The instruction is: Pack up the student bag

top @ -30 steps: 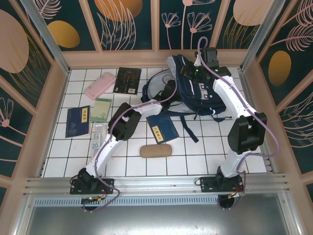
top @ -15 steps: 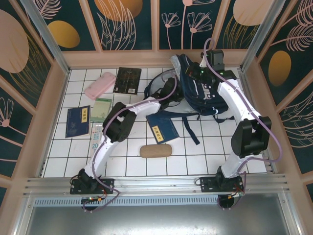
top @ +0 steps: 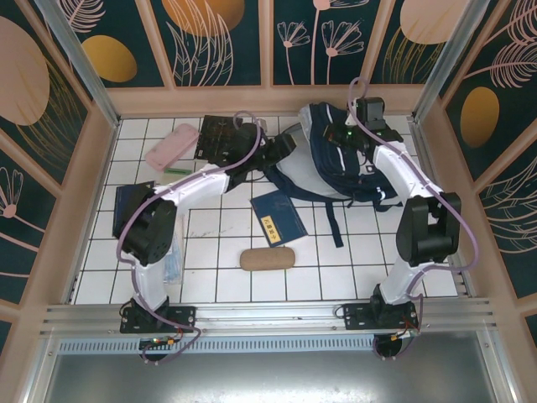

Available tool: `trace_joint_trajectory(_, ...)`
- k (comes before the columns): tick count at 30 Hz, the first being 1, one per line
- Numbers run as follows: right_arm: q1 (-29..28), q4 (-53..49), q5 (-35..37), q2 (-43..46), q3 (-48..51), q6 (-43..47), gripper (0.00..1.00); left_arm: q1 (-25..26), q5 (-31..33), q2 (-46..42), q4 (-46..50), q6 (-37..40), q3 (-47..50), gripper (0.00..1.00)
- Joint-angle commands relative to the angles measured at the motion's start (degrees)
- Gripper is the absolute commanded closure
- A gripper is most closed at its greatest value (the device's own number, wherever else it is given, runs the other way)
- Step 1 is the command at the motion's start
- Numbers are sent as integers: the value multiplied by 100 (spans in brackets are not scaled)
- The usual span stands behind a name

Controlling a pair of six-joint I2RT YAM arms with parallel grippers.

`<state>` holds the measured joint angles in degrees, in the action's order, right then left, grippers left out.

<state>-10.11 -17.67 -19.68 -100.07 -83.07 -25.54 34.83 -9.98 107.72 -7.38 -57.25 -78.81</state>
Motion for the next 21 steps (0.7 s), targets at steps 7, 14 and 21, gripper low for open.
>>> trace_joint_trajectory(7, -394, -17, 1002, -105, 71, 513, 59, -379, -115, -913, 737, 480, 1304, 33)
trace_joint_trajectory(14, -1035, 154, 1089, 634, 1109, 817, 52, -380, -391, -913, 724, 30, 2128, 40)
trace_joint_trajectory(21, -1898, 477, 588, 725, 2319, 537, 51, -376, -854, -912, 303, -397, 2879, 43)
